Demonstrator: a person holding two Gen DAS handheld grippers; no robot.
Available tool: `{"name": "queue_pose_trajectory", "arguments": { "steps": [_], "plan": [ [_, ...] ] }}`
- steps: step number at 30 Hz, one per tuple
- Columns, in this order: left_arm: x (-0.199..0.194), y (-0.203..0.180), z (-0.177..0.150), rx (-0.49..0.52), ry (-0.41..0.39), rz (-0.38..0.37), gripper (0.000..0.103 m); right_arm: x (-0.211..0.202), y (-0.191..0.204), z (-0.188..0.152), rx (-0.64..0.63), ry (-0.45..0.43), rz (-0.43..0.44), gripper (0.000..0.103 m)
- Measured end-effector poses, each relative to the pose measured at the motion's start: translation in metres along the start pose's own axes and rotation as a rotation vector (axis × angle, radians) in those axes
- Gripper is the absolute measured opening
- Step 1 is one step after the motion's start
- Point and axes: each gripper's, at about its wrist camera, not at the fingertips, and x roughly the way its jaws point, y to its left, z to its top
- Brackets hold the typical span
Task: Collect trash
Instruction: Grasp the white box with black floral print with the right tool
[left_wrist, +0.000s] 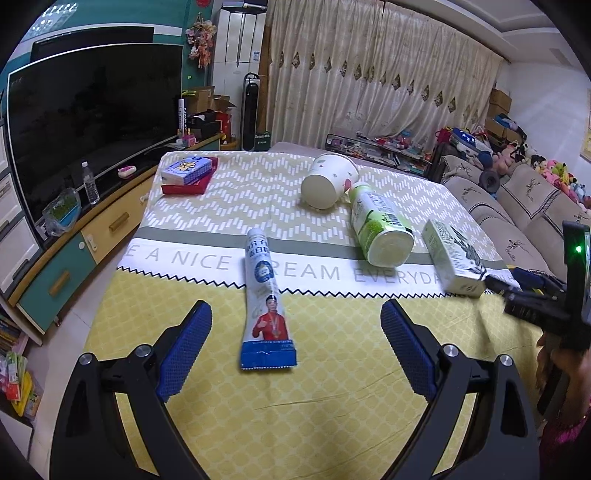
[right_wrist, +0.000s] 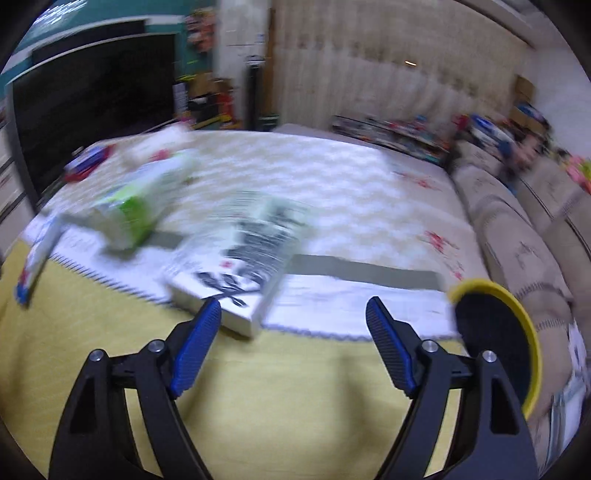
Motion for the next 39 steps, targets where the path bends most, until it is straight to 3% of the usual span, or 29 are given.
{"name": "queue_pose_trajectory", "arguments": {
  "steps": [4,7,10,13,20,22,23,33,39],
  "plan": [
    [0.001,-0.005,0.0,0.006,0.0,-0.003,0.091,0.0,-0.024,0.001,0.085,-0.015,0.024,0.076],
    [0.001,-0.009,0.001,0.012,-0.003,-0.005,0.091,-0.003,-0.011,0.002,0.071,-0.038,0.112,0.077],
    [0.001,-0.01,0.001,0.015,-0.004,-0.008,0.091,0.001,0.01,0.003,0.043,-0.032,0.145,0.08],
    [0.002,-0.011,0.0,0.018,-0.003,-0.013,0.091,0.01,0.027,0.006,0.035,-0.009,0.139,0.084],
    [0.005,-0.008,-0.002,0.008,0.003,-0.027,0.091,0.032,0.044,0.011,0.041,0.095,0.105,0.084],
    [0.006,-0.008,-0.003,0.004,0.005,-0.03,0.091,0.036,0.04,0.009,0.052,0.115,0.112,0.071],
    [0.007,-0.008,-0.003,0.004,0.006,-0.031,0.091,0.036,0.037,0.008,0.058,0.113,0.115,0.071],
    [0.014,-0.014,-0.004,0.013,0.02,-0.039,0.091,-0.033,-0.006,0.01,0.107,-0.118,0.169,0.07],
    [0.014,-0.02,-0.003,0.029,0.02,-0.041,0.091,-0.065,-0.027,0.016,0.136,-0.181,0.215,0.069]
  ]
}}
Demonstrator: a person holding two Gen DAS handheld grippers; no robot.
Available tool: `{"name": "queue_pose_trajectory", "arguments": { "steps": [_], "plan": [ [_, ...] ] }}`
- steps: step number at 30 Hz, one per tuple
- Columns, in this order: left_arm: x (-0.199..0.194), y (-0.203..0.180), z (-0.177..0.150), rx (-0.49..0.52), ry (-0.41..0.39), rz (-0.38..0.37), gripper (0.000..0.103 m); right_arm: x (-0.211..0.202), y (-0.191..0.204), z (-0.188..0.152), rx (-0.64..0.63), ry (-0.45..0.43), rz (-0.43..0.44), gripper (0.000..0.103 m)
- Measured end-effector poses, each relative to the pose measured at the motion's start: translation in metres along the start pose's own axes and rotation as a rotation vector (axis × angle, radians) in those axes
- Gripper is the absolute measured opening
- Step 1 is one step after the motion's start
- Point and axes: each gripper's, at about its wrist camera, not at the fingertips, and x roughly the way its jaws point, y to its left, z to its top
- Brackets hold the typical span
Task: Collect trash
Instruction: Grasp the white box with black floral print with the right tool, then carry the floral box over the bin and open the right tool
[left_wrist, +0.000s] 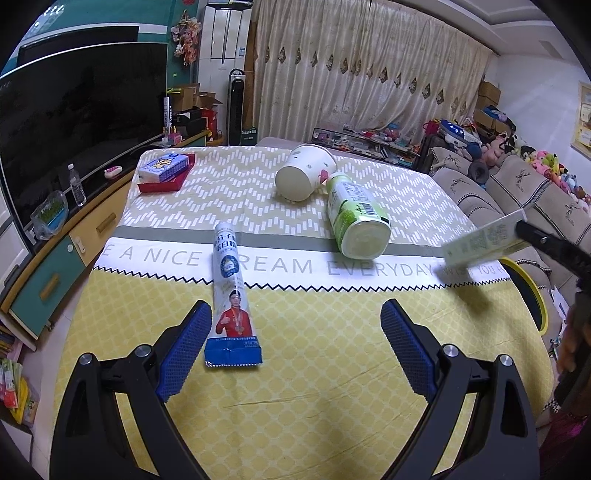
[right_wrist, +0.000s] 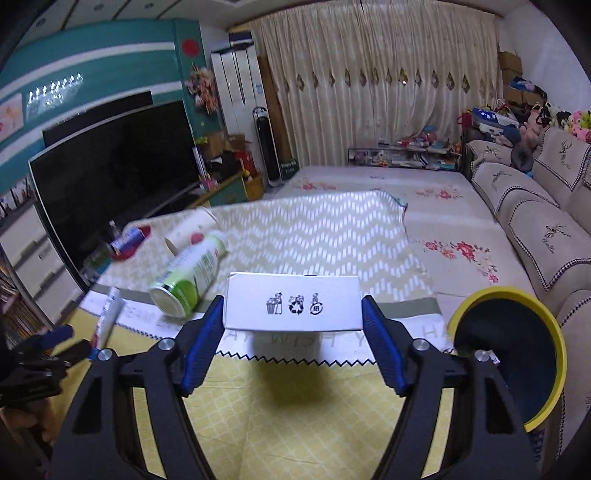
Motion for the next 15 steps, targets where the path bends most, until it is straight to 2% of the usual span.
{"name": "queue_pose_trajectory", "arguments": {
  "steps": [15],
  "plan": [
    [0.003,-0.008,0.001,0.019,0.006,-0.003,0.091,-0.026,-0.003,0.006,0.0,-0.027,0.036,0.069]
  ]
}}
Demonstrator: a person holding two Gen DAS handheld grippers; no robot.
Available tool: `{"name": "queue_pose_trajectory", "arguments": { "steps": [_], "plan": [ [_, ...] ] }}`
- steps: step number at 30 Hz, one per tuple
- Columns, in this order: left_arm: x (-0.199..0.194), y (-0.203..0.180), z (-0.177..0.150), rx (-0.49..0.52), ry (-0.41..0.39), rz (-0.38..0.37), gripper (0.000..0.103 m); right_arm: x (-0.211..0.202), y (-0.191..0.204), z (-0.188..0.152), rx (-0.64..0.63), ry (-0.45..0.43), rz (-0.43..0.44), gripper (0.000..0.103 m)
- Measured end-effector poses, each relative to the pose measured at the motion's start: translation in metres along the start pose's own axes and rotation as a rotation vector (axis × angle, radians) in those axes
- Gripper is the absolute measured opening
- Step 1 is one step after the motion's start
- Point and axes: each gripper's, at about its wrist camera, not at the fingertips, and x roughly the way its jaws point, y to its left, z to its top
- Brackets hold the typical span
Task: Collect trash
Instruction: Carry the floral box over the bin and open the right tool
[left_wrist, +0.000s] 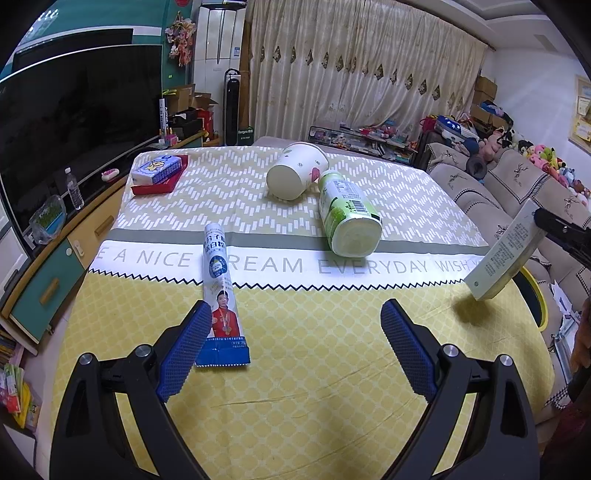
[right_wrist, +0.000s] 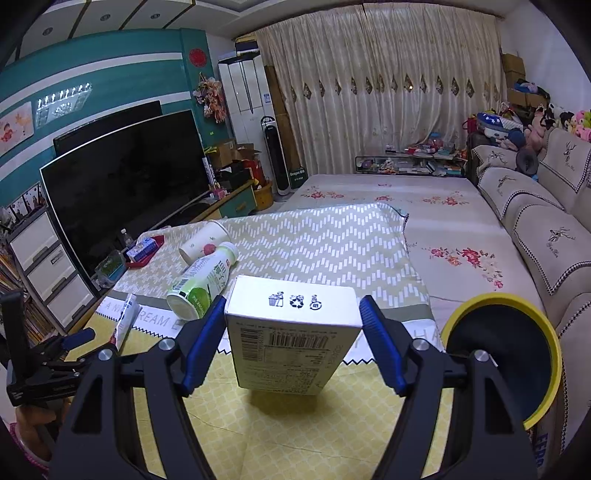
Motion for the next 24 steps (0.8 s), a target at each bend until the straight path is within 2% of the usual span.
{"name": "queue_pose_trajectory", "arguments": {
  "steps": [7,11,16,20,24],
  "plan": [
    [0.003,-0.002,0.0,0.007,0.005,-0.002,0.091,-0.019,-0.012,0.007,0.009,-0.043,-0.03,0.069],
    [0.004,-0.003,0.001,0.008,0.005,0.003,0.091,-0.033,-0.033,0.013,0.025,-0.08,-0.092,0.069],
    [0.005,-0.005,0.004,0.011,0.002,0.006,0.091,-0.046,-0.084,0.015,0.081,-0.104,-0.25,0.069],
    [0.006,-0.009,0.006,0.019,0.002,0.01,0.091,-0.034,-0.136,0.005,0.142,-0.054,-0.391,0.069],
    [0.008,-0.01,0.008,0.021,0.005,0.015,0.091,-0.017,-0.172,-0.01,0.187,-0.001,-0.475,0.069]
  ]
}}
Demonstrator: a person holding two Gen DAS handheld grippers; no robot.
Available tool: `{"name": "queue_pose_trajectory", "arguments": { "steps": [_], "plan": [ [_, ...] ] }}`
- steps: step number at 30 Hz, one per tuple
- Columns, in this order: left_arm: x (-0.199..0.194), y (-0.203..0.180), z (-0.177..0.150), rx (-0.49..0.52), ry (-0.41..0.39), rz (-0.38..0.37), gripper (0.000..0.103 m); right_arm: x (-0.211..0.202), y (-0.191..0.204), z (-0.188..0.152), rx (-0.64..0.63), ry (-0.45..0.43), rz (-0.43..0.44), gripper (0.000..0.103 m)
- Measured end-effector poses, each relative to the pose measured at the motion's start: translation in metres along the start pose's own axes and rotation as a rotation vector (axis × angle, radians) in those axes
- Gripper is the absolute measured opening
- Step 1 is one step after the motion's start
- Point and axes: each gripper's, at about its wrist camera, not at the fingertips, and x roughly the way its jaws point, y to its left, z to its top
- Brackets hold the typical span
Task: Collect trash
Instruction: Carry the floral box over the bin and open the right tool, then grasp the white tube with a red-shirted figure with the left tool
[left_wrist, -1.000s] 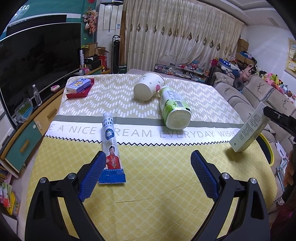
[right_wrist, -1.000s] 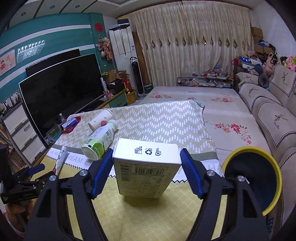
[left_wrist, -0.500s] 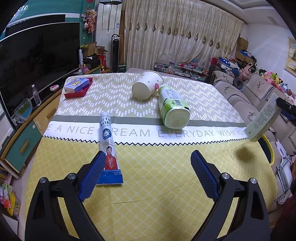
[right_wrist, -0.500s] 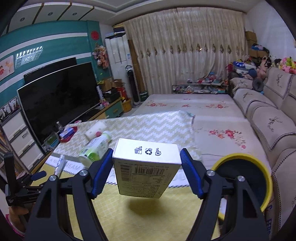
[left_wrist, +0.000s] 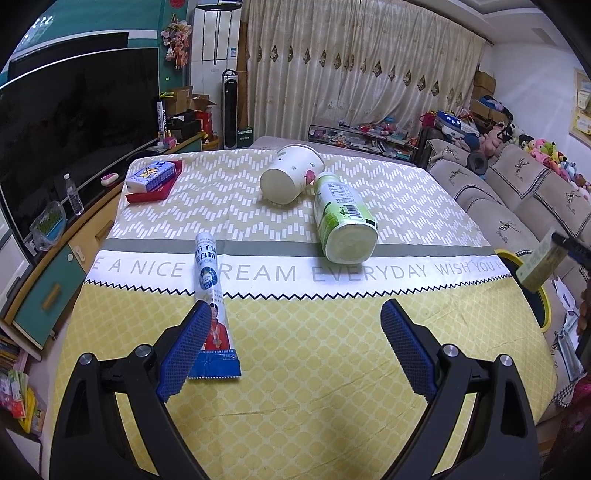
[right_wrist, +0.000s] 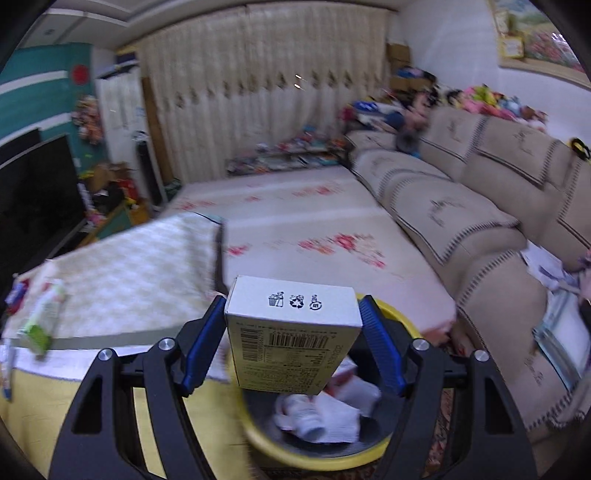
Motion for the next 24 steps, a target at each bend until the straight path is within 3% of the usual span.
{"name": "queue_pose_trajectory", "arguments": {
  "steps": [6,11,18,24],
  "plan": [
    [0.004,0.001,0.003,-0.002,0.008,0.011,0.091,0.027,-0.014,-0.013,0.019,0.037,-0.066,0.071],
    [0.008,0.01,0.005,-0.016,0.004,0.037,0.091,0.015,-0.008,-0.014,0.012,-0.008,-0.06,0.076],
    [0.025,0.029,0.015,-0.029,0.02,0.11,0.091,0.008,0.01,-0.02,-0.012,-0.004,-0.013,0.076],
    [0.061,0.048,0.021,-0.093,0.097,0.13,0.075,0.009,0.022,-0.025,-0.026,0.008,0.011,0.076]
  ]
}}
